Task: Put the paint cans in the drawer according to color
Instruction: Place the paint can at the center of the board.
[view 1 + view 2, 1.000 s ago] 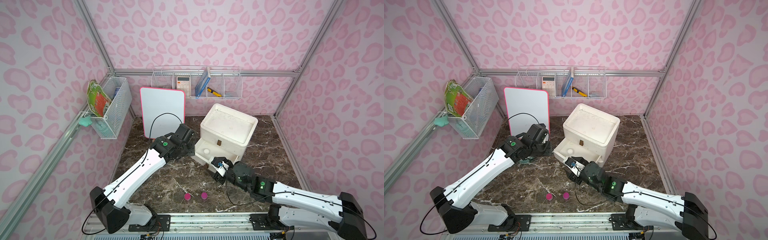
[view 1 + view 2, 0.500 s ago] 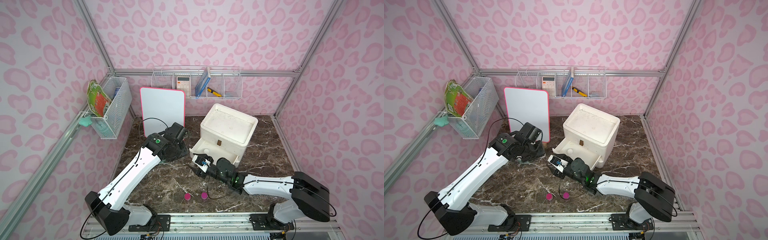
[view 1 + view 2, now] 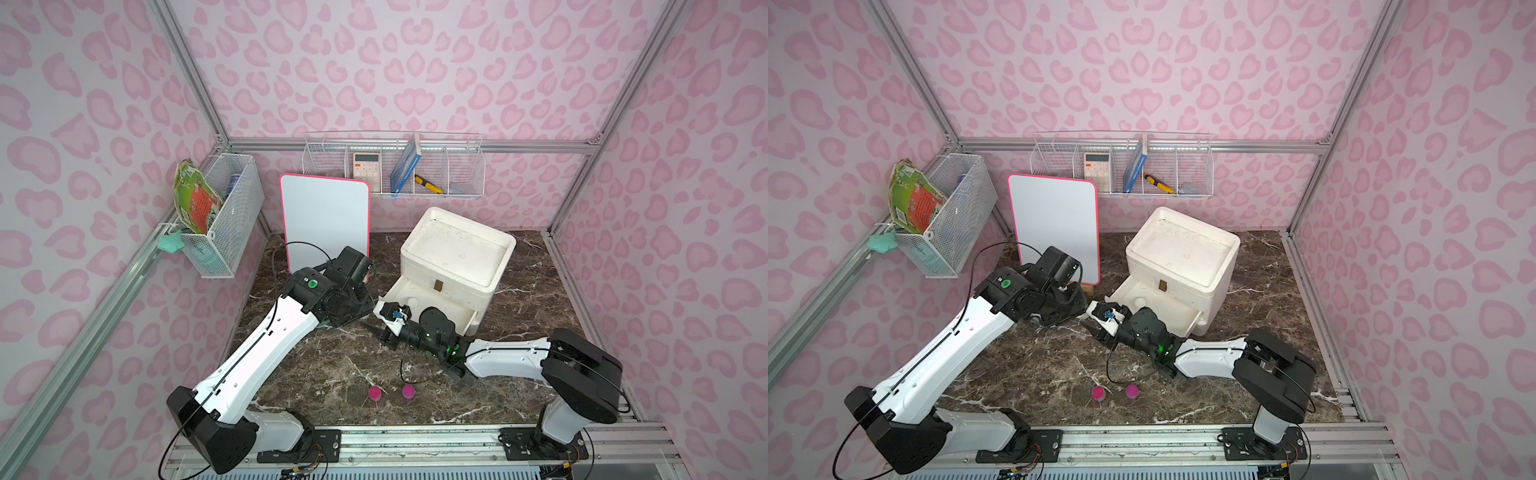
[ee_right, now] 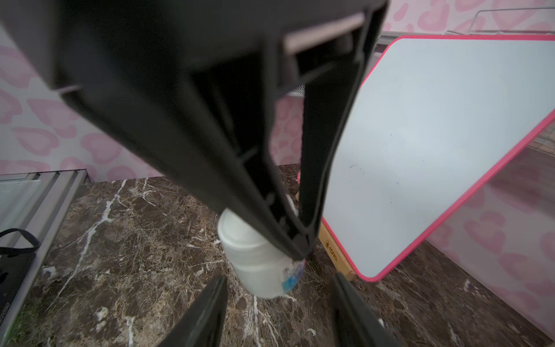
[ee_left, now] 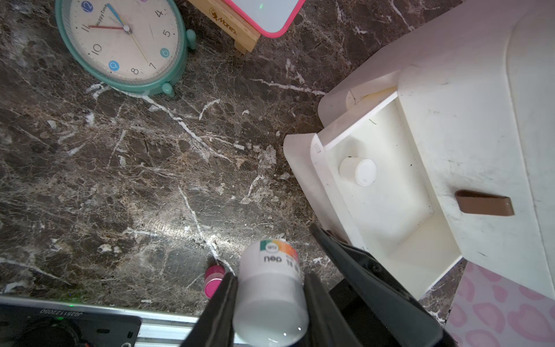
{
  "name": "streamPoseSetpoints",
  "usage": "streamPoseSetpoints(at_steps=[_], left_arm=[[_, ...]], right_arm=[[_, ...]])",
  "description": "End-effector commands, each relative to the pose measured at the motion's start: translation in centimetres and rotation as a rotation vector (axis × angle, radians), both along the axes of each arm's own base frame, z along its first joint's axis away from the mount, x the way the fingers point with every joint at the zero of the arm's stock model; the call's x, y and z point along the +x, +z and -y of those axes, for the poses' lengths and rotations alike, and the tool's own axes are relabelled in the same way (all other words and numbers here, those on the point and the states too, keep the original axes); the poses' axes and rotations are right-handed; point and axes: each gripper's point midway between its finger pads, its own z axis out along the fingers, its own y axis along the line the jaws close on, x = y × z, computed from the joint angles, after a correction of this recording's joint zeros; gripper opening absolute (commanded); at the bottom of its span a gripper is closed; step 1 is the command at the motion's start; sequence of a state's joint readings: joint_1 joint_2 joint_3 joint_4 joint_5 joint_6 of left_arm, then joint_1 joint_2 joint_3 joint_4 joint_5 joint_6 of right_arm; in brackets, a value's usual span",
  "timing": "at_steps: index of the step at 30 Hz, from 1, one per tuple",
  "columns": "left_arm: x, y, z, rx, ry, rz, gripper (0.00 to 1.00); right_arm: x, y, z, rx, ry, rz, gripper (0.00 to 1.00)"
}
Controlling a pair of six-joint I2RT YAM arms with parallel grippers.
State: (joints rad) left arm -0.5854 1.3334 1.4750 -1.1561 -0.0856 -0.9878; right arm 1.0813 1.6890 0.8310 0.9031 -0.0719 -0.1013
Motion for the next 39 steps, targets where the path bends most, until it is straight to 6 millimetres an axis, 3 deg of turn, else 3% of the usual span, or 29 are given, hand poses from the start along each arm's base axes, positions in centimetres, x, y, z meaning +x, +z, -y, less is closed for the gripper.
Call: streamPoseSetpoints(at_steps=[1, 12, 23, 27, 30, 34, 39], left_arm=[[-0.2, 0.0, -0.1, -0.006, 0.002, -0.005, 0.15], [-0.3, 0.3, 0.1, -0.026, 0.007, -0.004, 0.15], [-0.6, 0.0, -1.2, -0.007, 0.062, -0.012, 0.15], [-1.6, -3.1, -3.7, 0.043, 0.135, -0.095, 0.14], [-2.8, -5.8, -5.3, 0.068, 0.2, -0.158, 0.14], [-4.0, -10.4, -4.5, 0.02, 0.248, -0.265, 0.15], [-4.1, -15.2, -3.0, 0.029, 0.244, -0.41, 0.16]], right_arm=[[-0.2, 1.4, -0.6, 0.052, 0.033, 0.014, 0.55], [0.8, 1.3, -1.8, 0.065, 0.02, 0.016, 0.5], [1.8, 1.1, -1.4, 0.069, -0.037, -0.017, 0.58], [0.7, -0.6, 0.1, 0.015, -0.038, -0.071, 0.64], [-1.0, -2.2, 2.4, -0.053, -0.062, -0.1, 0.66], [-2.3, -1.4, 5.6, -0.07, -0.11, -0.123, 0.66], [-2.9, -0.2, 6.9, -0.082, -0.126, -0.131, 0.66]])
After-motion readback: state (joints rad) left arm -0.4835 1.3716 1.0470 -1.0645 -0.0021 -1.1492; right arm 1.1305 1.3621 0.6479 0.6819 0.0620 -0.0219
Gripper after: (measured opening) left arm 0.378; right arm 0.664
